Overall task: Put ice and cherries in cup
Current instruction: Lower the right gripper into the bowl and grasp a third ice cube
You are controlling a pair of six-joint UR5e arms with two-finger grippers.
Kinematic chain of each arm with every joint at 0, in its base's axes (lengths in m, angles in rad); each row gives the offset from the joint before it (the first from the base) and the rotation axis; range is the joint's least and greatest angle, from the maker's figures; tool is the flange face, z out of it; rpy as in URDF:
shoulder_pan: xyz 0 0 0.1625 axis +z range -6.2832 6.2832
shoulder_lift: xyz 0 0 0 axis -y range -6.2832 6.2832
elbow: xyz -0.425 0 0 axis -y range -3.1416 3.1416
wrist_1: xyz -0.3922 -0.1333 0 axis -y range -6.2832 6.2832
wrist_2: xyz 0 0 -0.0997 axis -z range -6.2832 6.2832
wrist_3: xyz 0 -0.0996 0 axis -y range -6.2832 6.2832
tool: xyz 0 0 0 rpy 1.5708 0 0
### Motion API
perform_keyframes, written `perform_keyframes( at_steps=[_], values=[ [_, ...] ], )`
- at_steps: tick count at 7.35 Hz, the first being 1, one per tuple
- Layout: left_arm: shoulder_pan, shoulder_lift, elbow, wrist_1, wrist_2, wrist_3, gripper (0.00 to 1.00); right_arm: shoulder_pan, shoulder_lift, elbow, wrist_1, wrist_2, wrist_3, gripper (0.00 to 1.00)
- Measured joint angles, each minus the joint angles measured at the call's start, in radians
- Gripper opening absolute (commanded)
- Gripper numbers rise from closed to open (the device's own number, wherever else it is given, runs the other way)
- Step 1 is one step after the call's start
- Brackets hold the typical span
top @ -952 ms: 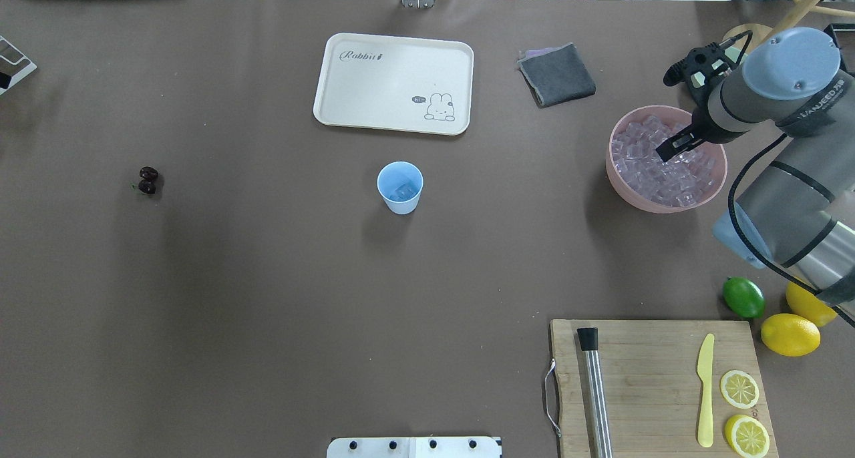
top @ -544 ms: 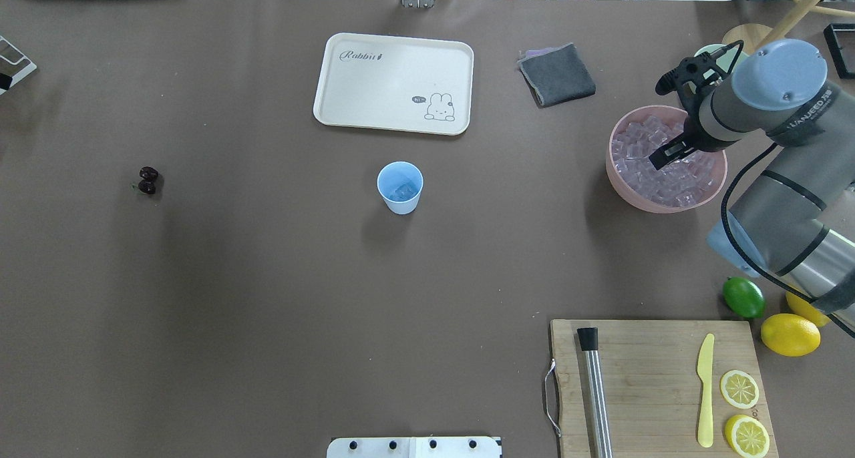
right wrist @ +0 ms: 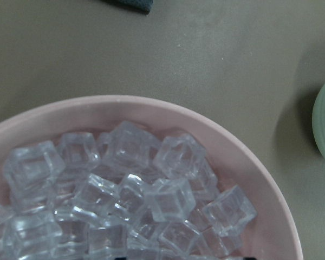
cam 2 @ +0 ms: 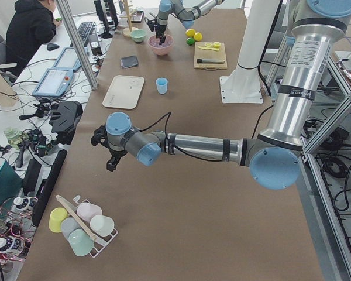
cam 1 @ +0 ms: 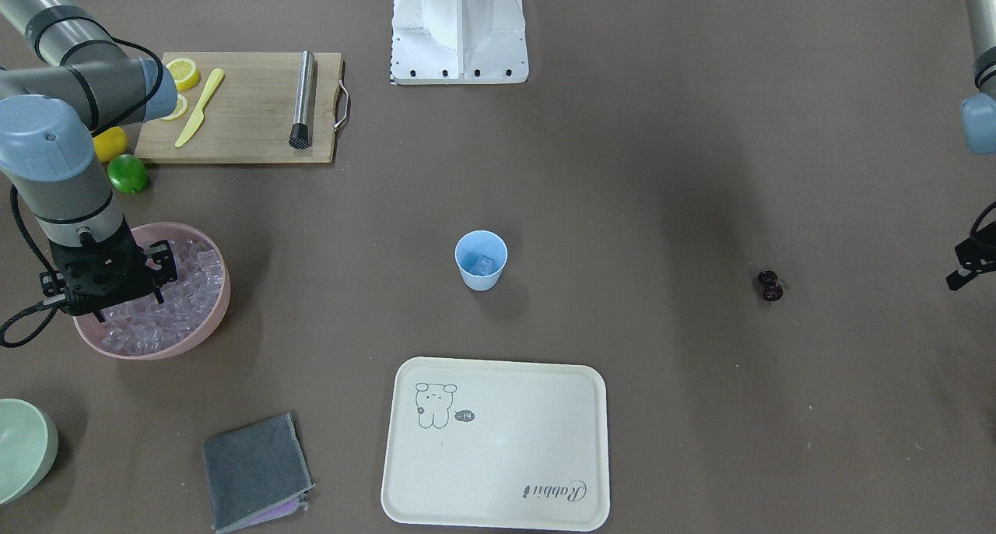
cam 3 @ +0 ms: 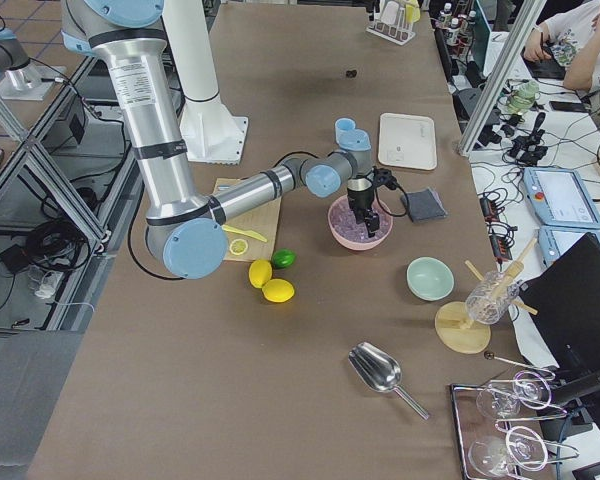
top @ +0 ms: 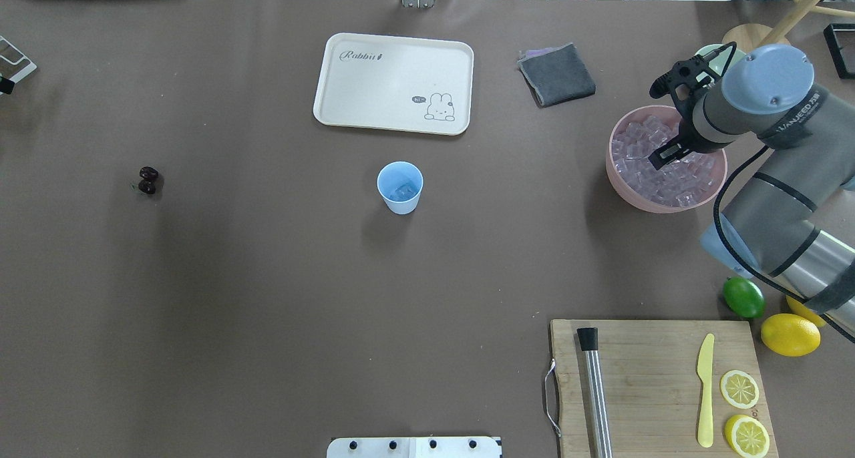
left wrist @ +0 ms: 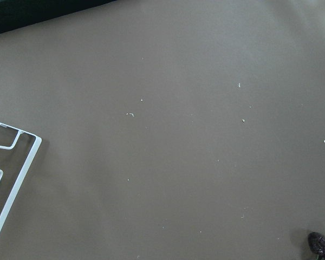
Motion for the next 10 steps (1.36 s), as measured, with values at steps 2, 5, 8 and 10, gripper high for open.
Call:
perform_keyframes(
  at_steps=[2,5,8,10],
  values=[
    [0.003,0.000,0.009,0.000,0.000,0.000,0.98,-0.001,0.001,-0.009,0.001,-0.018,-0.003,0.74],
    [0.006,0.000,0.012,0.000,0.000,0.000,0.98,-0.005,0.000,-0.006,-0.001,-0.057,-0.003,0.68],
    [0.008,0.001,0.015,0.000,0.000,0.000,0.98,-0.023,-0.004,-0.002,-0.003,-0.107,-0.002,0.62],
    [0.009,0.001,0.017,0.000,0.000,0.000,0.98,-0.030,-0.009,0.006,-0.004,-0.138,-0.001,0.53]
  ],
)
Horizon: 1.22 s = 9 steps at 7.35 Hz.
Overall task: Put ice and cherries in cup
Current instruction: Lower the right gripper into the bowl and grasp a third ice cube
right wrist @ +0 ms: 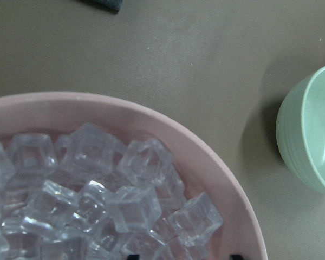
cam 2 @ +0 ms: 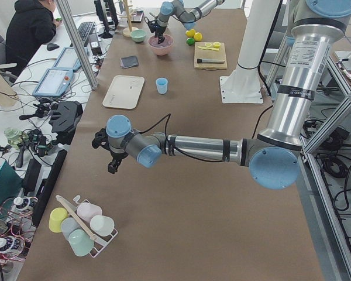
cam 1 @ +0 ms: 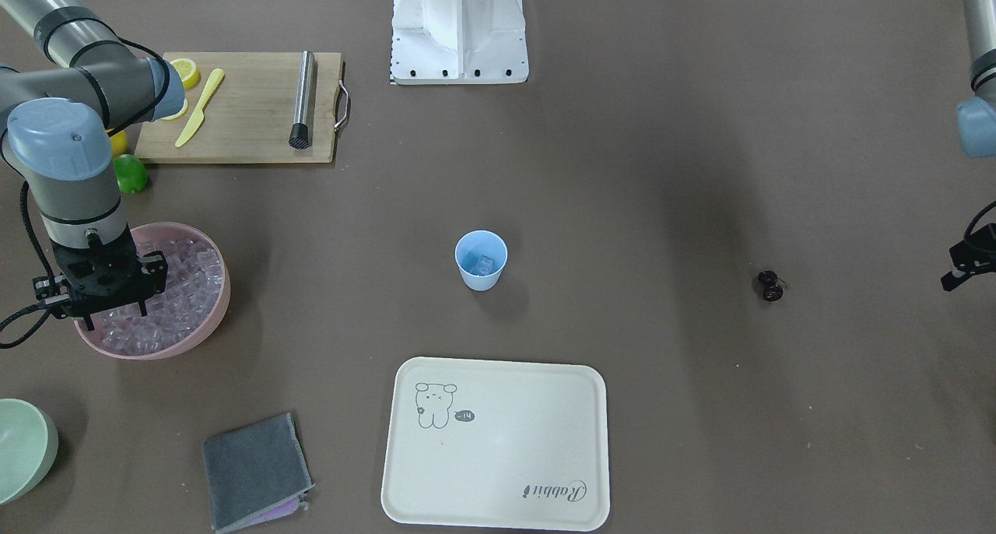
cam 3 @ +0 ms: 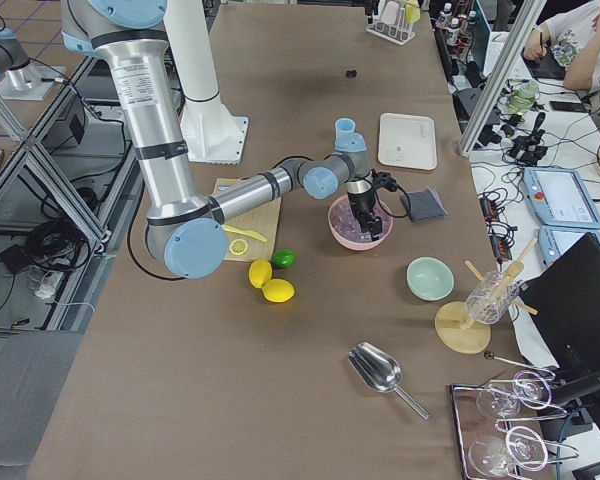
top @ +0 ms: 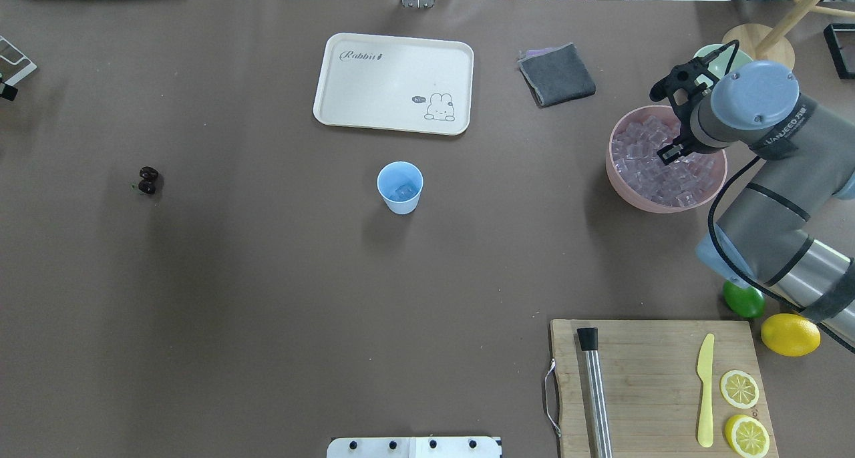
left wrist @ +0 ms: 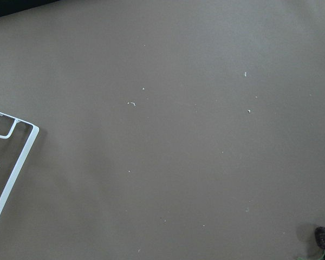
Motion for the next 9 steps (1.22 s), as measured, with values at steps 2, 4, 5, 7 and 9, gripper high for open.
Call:
perform_keyframes(
  at_steps=[2,4,5,7,9],
  values=[
    [0.001,-0.001,0.000,0.000,0.000,0.000,0.98,-0.019,-0.001,0.001,-0.003,-0.046,0.000,0.53],
    [0.005,-0.001,0.005,0.000,0.008,0.001,0.98,-0.033,0.001,0.000,-0.003,-0.065,0.003,0.50],
    [0.012,-0.002,0.009,-0.004,0.026,0.000,0.98,-0.034,0.003,0.001,-0.004,-0.066,0.004,0.37],
    [0.025,-0.002,0.043,-0.060,0.053,0.000,0.98,-0.036,0.007,0.003,-0.005,-0.066,0.006,0.23],
    [0.030,-0.005,0.063,-0.095,0.058,-0.014,0.98,-0.036,0.005,0.004,-0.006,-0.068,0.006,0.13]
  ],
)
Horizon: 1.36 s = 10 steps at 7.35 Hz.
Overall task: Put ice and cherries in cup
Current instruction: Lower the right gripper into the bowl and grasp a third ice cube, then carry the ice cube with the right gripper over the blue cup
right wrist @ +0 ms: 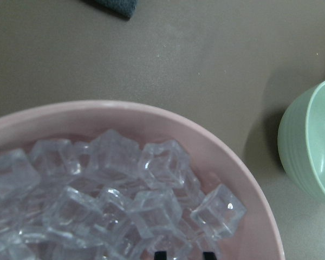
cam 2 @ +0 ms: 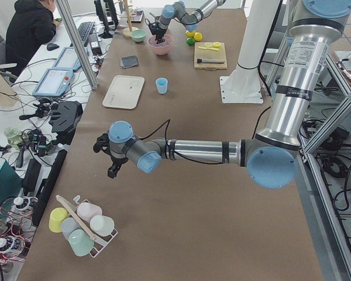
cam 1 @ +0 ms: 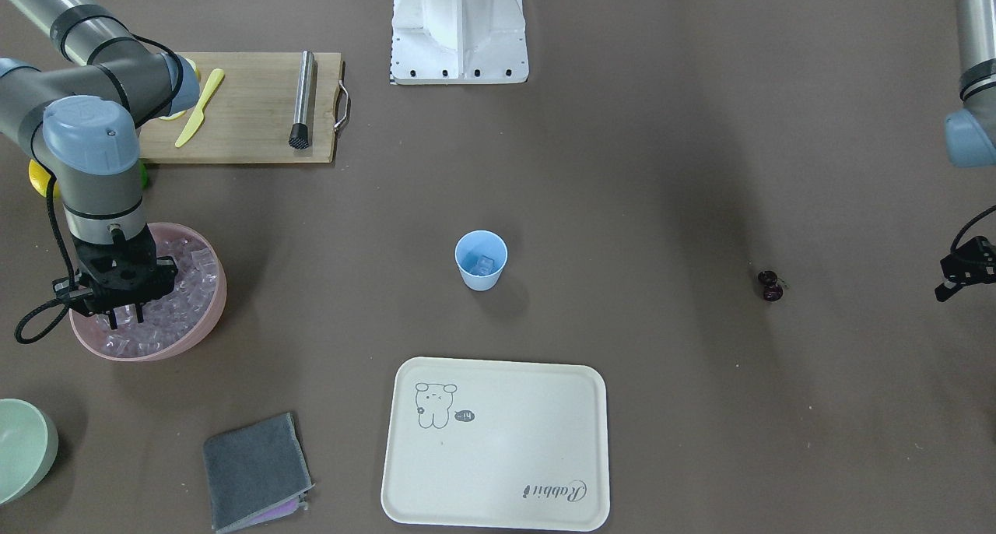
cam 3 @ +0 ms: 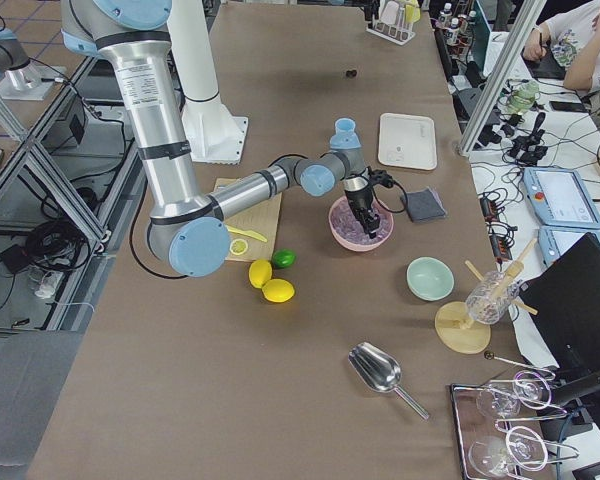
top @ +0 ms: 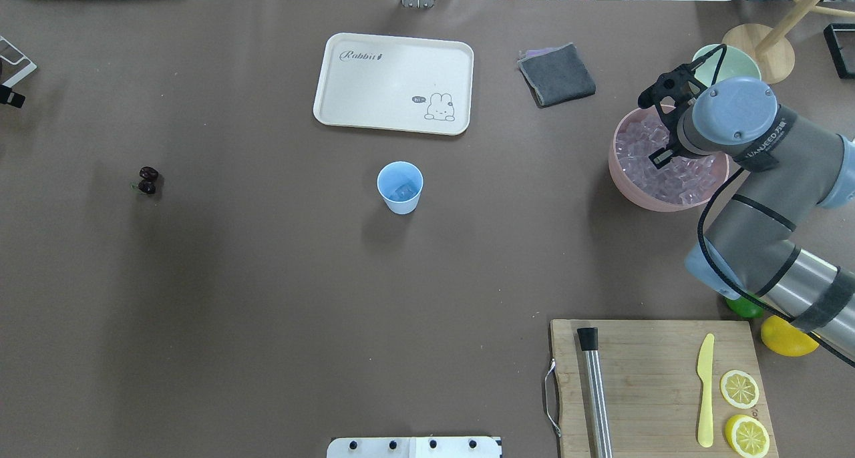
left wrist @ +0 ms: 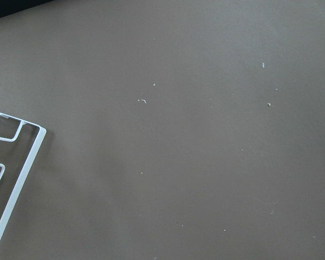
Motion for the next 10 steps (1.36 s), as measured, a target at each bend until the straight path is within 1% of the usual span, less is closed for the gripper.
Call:
perform_keyframes(
  at_steps=[1,2,3,5,6,8,9,10],
  values=[
    [0.002,-0.005,-0.005,-0.004,0.000,-0.034,0.98,0.001,-0.003,0.000,0.000,0.000,-0.001,0.09],
    [0.004,-0.011,-0.014,-0.006,-0.001,-0.070,0.98,0.001,-0.005,0.000,0.000,-0.001,-0.003,0.02],
    [0.005,-0.014,-0.020,-0.007,-0.002,-0.091,0.98,0.002,-0.006,0.004,-0.001,0.000,-0.004,0.00],
    [0.006,-0.015,-0.026,-0.008,-0.002,-0.102,0.98,0.008,-0.009,0.020,-0.009,0.006,-0.004,0.00],
    [0.006,-0.015,-0.029,-0.008,-0.002,-0.103,0.98,0.012,-0.007,0.041,-0.041,0.012,-0.004,0.00],
    [0.006,-0.014,-0.033,-0.009,-0.002,-0.108,0.98,0.012,0.007,0.128,-0.173,0.018,-0.004,0.00],
    [0.007,-0.015,-0.034,-0.009,-0.002,-0.110,0.98,0.011,0.032,0.156,-0.224,0.030,0.000,0.00],
    [0.007,-0.016,-0.035,-0.009,-0.002,-0.111,0.98,0.013,0.092,0.167,-0.269,0.066,0.024,0.00]
  ],
)
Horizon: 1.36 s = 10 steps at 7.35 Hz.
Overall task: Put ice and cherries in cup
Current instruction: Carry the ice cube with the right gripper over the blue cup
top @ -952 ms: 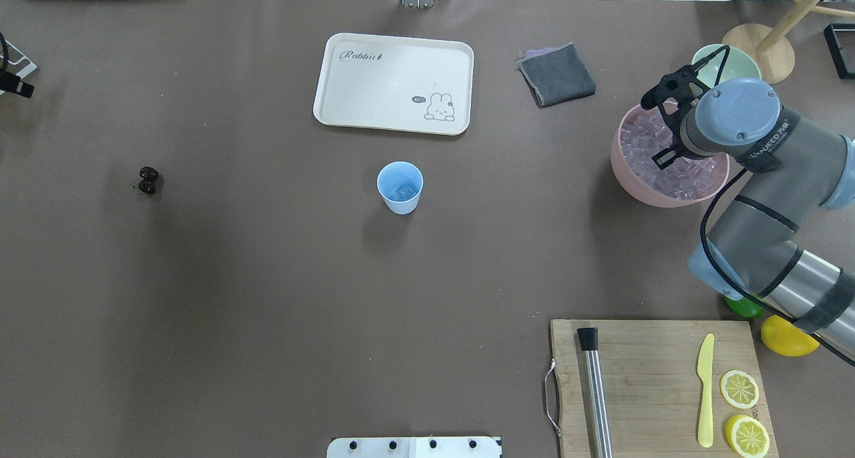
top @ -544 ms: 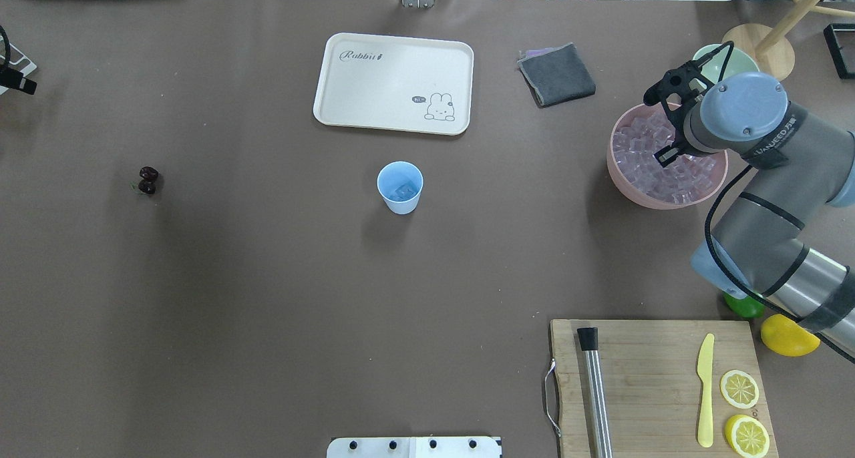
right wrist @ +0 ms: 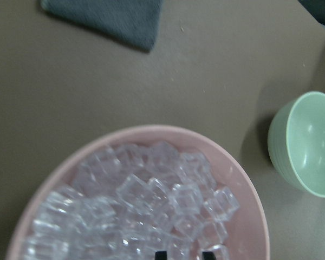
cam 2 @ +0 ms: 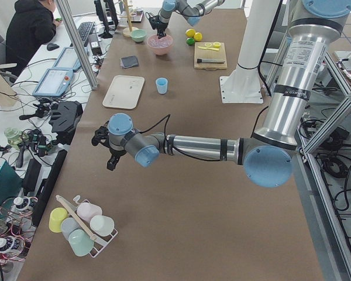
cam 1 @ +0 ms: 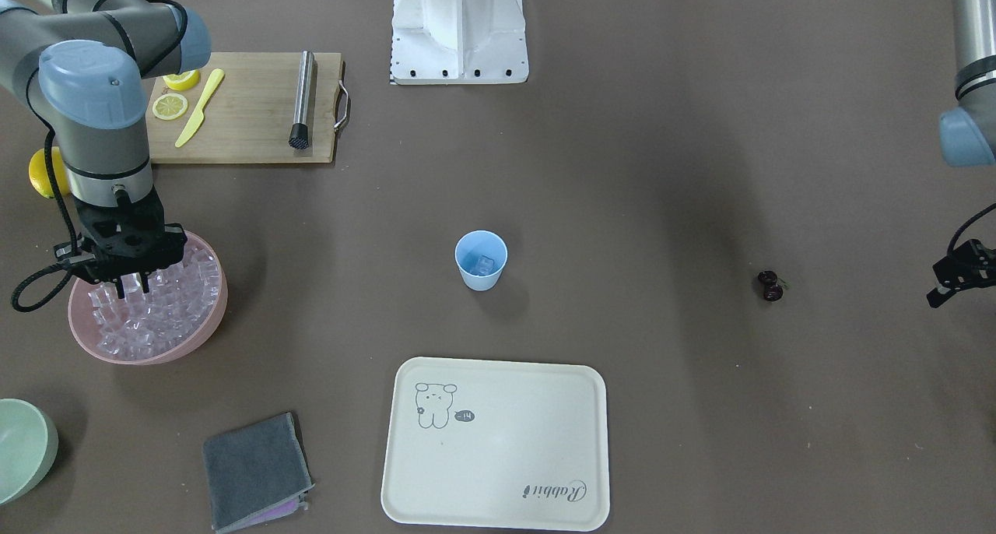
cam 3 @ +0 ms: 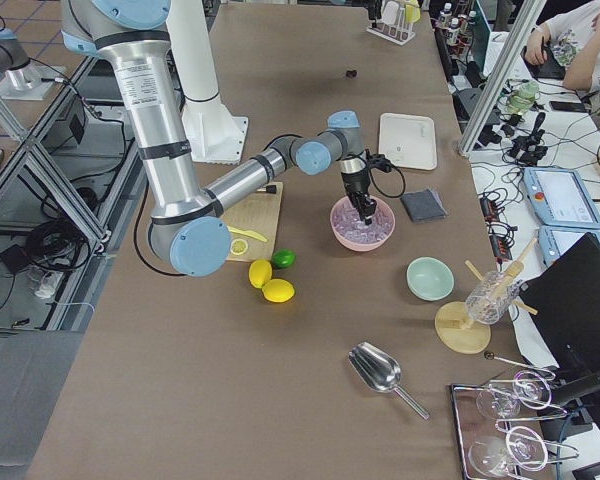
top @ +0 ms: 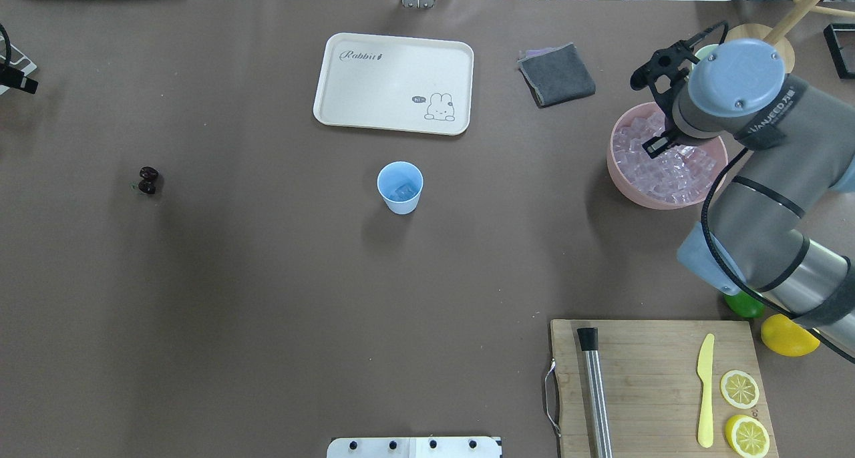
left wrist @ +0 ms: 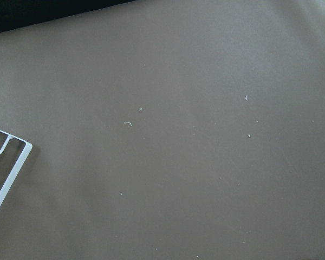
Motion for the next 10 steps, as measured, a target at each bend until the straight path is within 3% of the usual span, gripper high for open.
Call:
perform_keyframes(
  at_steps=[2,6,8,10],
  values=[
    [0.000,-0.001,-0.012,0.003,0.000,-0.002,0.98,-0.009,0.157,-0.028,-0.041,0.091,0.139,0.00],
    [0.003,-0.005,-0.053,0.008,-0.002,-0.040,0.98,-0.144,0.476,-0.209,-0.040,0.116,0.483,0.00],
    [0.027,-0.013,-0.057,0.006,0.000,-0.067,0.98,-0.206,0.544,-0.257,-0.022,0.090,0.597,0.00],
    [0.058,-0.018,-0.057,0.003,0.003,-0.085,0.98,-0.247,0.565,-0.320,0.080,0.064,0.669,0.00]
  ],
)
